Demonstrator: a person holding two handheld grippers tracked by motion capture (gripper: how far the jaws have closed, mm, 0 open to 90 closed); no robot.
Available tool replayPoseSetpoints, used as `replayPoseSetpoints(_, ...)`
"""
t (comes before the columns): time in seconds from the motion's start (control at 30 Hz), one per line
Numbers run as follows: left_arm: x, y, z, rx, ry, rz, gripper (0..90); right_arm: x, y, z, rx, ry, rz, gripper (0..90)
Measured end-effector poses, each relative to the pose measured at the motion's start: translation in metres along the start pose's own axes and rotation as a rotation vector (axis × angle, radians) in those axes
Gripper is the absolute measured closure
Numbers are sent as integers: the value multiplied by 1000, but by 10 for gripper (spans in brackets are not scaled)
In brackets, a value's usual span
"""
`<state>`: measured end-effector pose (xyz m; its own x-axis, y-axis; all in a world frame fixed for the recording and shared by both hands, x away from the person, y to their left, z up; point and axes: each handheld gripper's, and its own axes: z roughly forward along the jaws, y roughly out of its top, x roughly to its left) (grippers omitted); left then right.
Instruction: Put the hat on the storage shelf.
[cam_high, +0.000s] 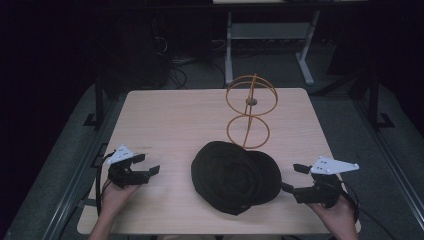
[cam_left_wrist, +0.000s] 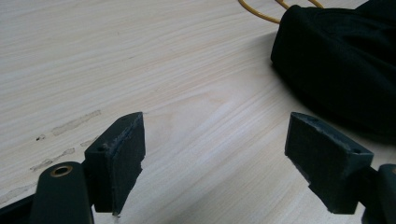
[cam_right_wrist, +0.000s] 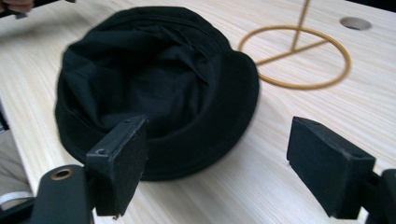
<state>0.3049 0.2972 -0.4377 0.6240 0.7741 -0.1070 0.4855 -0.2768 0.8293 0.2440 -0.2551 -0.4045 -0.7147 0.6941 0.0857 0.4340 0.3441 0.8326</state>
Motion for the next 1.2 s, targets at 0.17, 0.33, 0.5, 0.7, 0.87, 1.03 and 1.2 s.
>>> replayPoseSetpoints(0.17,0,0,1,0,-1,-2,200,11,11,6,-5,30,-27,202)
replayPoseSetpoints(0.33,0,0,1,-1,-2,-4,200,20,21,13,1,56,-50,203)
replayPoseSetpoints(0.5,1,0,1,2,0,0,200,27,29,23,8,81,-70,206)
replayPoseSetpoints(0.7,1,0,1,-1,-3,-2,200,39,36,35,28,121,-97,212)
replayPoseSetpoints(0.87,1,0,1,4,-4,1,200,48,40,43,45,143,-120,221)
replayPoseSetpoints(1.03,1,0,2,4,-5,3,200,61,45,53,66,171,-146,231)
replayPoseSetpoints(1.2,0,-1,3,5,-6,-2,200,71,48,61,74,200,-157,252)
